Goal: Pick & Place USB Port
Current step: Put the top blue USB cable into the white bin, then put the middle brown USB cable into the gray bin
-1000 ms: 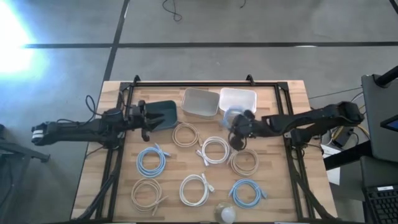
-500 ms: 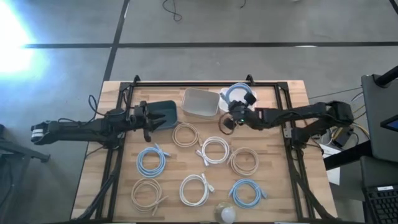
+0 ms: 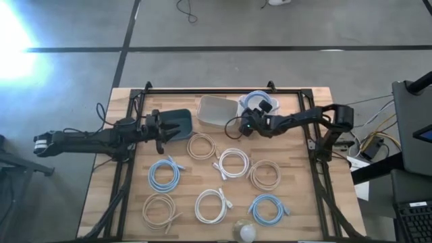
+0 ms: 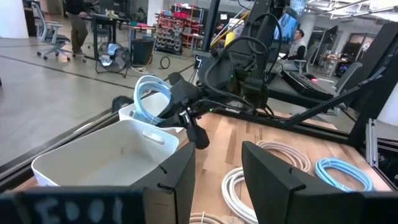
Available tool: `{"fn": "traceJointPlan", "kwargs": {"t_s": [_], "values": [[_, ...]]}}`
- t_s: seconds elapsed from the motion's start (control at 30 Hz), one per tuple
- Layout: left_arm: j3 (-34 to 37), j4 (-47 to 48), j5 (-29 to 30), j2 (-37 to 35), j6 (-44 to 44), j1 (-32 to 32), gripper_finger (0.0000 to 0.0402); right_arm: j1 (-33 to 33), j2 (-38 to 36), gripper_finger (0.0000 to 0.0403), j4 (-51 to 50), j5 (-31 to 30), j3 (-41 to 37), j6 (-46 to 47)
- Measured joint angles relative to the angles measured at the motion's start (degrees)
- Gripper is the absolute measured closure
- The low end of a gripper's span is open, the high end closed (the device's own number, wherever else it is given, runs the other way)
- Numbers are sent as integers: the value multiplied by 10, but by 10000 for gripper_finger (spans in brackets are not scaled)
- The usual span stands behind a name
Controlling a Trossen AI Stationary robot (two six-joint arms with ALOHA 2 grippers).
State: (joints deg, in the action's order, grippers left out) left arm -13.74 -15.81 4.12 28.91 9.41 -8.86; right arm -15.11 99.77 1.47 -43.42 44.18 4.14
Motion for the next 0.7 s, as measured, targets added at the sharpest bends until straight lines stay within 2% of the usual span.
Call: {"fn": "traceJointPlan", "kwargs": {"t_s": [0.33,0.7], "values": [[0,1,0,0,0,0,266,-5,-16,295,-13,21,5,-29],[0,0,0,2,0,0,266,-8,-22,248,-12,15,6,-33]]}}
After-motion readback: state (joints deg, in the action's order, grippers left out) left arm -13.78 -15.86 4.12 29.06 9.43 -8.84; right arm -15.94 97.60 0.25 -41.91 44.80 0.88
